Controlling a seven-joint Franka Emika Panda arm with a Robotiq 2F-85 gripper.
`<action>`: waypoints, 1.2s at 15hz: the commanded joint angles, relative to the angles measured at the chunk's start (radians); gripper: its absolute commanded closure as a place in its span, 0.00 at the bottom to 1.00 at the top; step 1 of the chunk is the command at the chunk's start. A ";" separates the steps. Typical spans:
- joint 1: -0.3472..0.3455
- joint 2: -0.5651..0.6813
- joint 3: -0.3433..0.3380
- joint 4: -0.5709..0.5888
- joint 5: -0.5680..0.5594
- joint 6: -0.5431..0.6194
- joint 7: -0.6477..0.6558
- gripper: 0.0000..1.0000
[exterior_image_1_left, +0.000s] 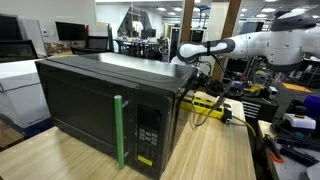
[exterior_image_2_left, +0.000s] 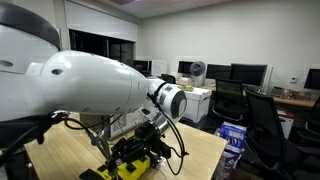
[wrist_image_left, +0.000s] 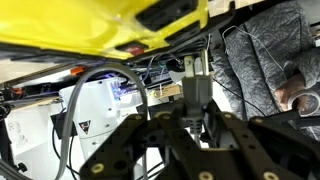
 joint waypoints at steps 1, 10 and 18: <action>-0.032 0.000 0.009 -0.047 0.007 0.011 0.000 0.94; -0.031 0.000 0.004 -0.047 0.011 0.021 0.000 0.94; -0.056 0.000 0.002 -0.107 0.043 0.076 0.000 0.94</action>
